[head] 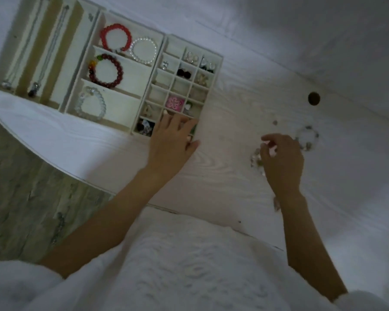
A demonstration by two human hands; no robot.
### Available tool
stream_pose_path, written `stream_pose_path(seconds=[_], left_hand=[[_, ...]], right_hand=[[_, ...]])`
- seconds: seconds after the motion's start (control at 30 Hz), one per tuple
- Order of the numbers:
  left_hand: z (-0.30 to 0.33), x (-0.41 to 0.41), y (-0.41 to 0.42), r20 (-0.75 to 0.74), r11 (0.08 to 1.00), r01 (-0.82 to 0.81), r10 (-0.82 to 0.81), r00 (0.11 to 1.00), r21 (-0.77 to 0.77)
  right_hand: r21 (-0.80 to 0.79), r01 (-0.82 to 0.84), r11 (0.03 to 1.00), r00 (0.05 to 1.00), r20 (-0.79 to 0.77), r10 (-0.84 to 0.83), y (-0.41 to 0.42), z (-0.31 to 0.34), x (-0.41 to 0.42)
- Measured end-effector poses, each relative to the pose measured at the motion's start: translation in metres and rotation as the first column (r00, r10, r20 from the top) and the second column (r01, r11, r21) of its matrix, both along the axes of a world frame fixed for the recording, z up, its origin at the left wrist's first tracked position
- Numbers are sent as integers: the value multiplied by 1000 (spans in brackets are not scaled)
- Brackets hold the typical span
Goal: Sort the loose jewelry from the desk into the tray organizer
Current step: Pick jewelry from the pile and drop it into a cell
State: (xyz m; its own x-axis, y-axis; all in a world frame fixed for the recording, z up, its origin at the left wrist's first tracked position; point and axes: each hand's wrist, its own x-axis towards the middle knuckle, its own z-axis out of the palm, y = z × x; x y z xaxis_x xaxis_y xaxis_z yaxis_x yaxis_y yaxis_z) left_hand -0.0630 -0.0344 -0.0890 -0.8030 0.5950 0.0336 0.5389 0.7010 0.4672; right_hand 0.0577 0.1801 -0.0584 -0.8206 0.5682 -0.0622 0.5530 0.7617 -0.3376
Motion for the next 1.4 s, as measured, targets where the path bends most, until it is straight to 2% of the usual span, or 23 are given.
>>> stream_pose_path(seconds=[0.07, 0.13, 0.27, 0.4, 0.63, 0.83, 1.1, 1.27, 1.33, 1.4], left_hand=[[-2, 5, 7, -3, 999, 3, -3, 1000, -53], [-4, 6, 9, 0, 997, -8, 8, 1000, -83], [-10, 9, 8, -25, 994, -42, 39, 999, -99], [-12, 14, 8, -96, 995, -56, 48, 994, -82], [-14, 24, 16, -152, 988, -93, 74, 986, -122], [-18, 28, 17, -164, 986, -130, 112, 980, -102], [-20, 29, 21, -197, 978, -182, 159, 967, -102], [-15, 34, 27, -230, 968, -217, 185, 955, -123], [-15, 36, 28, -229, 969, -215, 183, 956, -124], [-15, 36, 28, -213, 966, -228, 200, 956, -118]], right_hand=[[42, 184, 982, 975, 119, -188, 12, -3, 42], [16, 318, 948, 924, 220, -314, 16, -9, 76], [-159, 414, 896, 897, 241, -371, 14, -30, 97], [-189, 306, 933, 952, 73, -298, 10, -41, 73], [-260, 159, 952, 983, -52, -178, 26, -48, 48], [50, -78, 996, 982, -169, 85, 27, -42, 51], [127, -264, 956, 951, -133, 280, 24, -50, 29], [71, -239, 969, 960, -134, 246, 26, -28, 30], [32, -208, 978, 959, -192, 210, 28, -15, 32], [-71, -211, 975, 944, -273, 185, 28, -4, 31]])
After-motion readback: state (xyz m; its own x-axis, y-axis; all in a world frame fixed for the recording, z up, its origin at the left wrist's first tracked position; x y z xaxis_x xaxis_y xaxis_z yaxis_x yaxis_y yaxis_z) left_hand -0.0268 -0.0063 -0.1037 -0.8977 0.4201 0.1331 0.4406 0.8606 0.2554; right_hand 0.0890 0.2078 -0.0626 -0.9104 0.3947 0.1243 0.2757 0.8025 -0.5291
